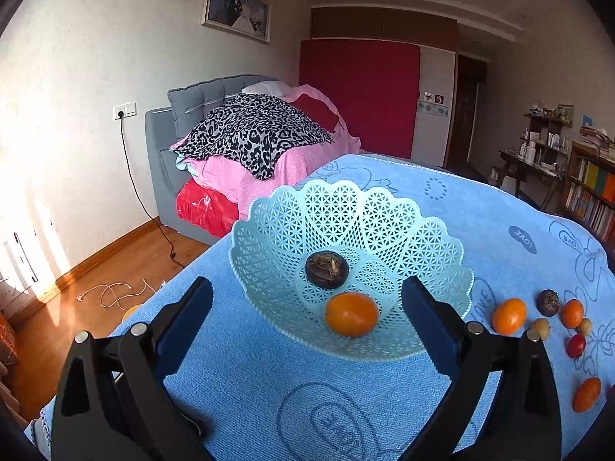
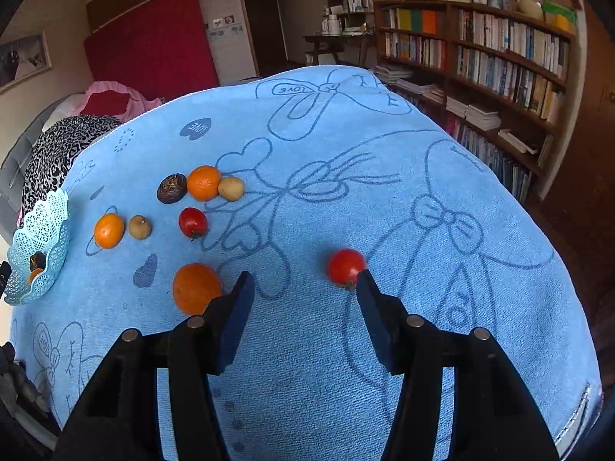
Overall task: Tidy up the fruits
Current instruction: 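Move the right tool to the red tomato and grasp it, then grasp the small orange with the left tool while the right tool holds the tomato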
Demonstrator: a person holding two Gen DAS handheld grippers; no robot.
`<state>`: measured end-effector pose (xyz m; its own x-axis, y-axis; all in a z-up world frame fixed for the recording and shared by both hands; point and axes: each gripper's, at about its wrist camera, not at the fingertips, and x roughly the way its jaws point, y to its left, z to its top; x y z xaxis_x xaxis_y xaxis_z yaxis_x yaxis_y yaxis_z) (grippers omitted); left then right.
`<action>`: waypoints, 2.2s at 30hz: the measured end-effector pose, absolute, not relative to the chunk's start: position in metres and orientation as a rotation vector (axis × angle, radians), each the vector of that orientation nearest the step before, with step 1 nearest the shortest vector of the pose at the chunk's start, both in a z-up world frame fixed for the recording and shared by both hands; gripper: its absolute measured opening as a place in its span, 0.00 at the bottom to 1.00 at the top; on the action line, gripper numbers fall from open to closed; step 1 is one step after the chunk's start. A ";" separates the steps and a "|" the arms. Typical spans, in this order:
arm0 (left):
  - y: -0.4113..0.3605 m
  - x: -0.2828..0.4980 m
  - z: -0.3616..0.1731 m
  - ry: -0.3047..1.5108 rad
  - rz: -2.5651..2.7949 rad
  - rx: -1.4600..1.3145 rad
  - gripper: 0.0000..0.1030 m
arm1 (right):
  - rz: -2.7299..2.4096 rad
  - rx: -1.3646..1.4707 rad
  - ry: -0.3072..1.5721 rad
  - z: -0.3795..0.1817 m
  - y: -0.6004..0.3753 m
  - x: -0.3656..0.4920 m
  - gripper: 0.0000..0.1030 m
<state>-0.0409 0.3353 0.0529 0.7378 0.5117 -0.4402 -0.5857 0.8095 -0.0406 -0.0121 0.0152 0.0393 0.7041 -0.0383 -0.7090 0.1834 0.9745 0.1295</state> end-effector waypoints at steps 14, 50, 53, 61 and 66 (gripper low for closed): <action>0.334 -0.041 0.055 0.428 0.600 -0.177 0.97 | -0.202 0.197 0.834 0.020 -0.007 0.019 0.50; 0.247 -0.038 0.077 0.333 0.475 0.153 0.97 | 0.011 0.263 0.714 0.020 -0.009 0.001 0.26; 0.228 -0.026 0.073 0.375 0.366 0.177 0.96 | 0.016 0.267 0.710 0.021 -0.009 -0.001 0.26; 0.197 0.022 0.055 0.571 0.031 0.102 0.72 | 0.035 0.275 0.718 0.019 -0.010 0.001 0.26; 0.200 0.064 0.032 0.717 -0.096 -0.017 0.58 | 0.044 0.288 0.713 0.019 -0.012 0.001 0.27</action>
